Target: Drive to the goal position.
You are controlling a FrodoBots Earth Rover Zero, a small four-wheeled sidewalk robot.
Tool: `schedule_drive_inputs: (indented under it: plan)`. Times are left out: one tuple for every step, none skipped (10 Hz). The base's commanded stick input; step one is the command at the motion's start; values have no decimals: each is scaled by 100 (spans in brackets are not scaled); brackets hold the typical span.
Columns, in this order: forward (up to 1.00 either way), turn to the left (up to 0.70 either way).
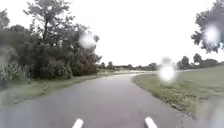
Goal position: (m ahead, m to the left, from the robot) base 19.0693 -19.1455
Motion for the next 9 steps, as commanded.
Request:
schedule_drive_inputs:
  plan:
    - [85, 0]
    - [85, 0]
    - [85, 0]
    - [85, 0]
    - [85, 0]
    - [85, 0]
    - [85, 0]
    - [85, 0]
    - [85, 0]
